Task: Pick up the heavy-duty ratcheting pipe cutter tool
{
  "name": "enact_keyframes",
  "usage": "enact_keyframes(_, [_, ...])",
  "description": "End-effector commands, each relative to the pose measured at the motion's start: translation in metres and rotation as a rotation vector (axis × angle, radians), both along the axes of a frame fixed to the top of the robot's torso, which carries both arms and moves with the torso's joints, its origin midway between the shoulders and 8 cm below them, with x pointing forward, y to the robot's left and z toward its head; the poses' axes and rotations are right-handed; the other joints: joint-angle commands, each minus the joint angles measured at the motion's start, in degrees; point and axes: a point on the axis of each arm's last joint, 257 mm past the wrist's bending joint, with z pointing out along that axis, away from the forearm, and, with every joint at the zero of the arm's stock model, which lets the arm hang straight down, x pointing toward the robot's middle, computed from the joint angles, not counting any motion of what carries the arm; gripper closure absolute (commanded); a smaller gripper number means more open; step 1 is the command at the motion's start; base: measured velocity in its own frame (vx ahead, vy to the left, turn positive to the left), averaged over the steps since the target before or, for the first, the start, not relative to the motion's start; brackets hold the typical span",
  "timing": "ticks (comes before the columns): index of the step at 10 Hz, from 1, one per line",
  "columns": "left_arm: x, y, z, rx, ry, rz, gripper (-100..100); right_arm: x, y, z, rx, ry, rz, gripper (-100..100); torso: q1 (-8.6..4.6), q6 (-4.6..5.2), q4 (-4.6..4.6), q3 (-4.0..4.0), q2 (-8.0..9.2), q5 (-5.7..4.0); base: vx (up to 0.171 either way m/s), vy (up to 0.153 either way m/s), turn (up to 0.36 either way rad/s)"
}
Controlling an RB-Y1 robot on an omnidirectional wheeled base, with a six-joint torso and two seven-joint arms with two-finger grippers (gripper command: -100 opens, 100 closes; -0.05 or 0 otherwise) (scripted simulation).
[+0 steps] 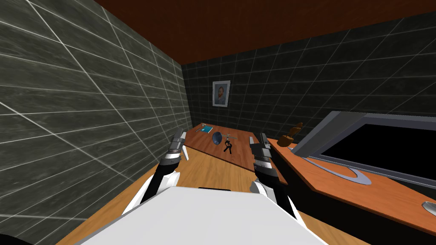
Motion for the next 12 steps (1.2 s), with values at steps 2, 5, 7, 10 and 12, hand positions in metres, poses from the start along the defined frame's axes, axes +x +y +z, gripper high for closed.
enact_keyframes(2, [0.0, 0.0, 0.0, 0.0, 0.0, 0.0, 0, 0.004, 0.013, -0.004, -0.06, 0.009, 0.033, -100, -0.16, 0.0, 0.01, 0.03, 0.05, -0.03, -0.027, -0.066, 0.002])
enact_keyframes(5, [0.0, 0.0, 0.0, 0.0, 0.0, 0.0, 0, 0.012, 0.031, -0.014, -0.146, 0.026, 0.072, -100, -0.46, 0.0, 0.03, 0.08, 0.14, -0.1, -0.039, -0.117, 0.016])
enact_keyframes(7, [0.0, 0.0, 0.0, 0.0, 0.0, 0.0, 0, 0.019, 0.046, -0.026, -0.222, 0.041, 0.1, -100, -0.55, 0.0, 0.03, 0.09, 0.16, -0.13, -0.045, -0.151, 0.042])
enact_keyframes(10, [0.0, 0.0, 0.0, 0.0, 0.0, 0.0, 0, 0.03, 0.071, -0.052, -0.373, 0.07, 0.143, -100, -0.71, 0.0, 0.02, 0.04, 0.08, -0.17, -0.029, -0.177, 0.073])
enact_keyframes(12, [0.0, 0.0, 0.0, 0.0, 0.0, 0.0, 0, 0.037, 0.086, -0.077, -0.497, 0.092, 0.173, -100, -0.65, -0.01, 0.03, 0.08, 0.13, -0.16, -0.051, -0.155, 0.117])
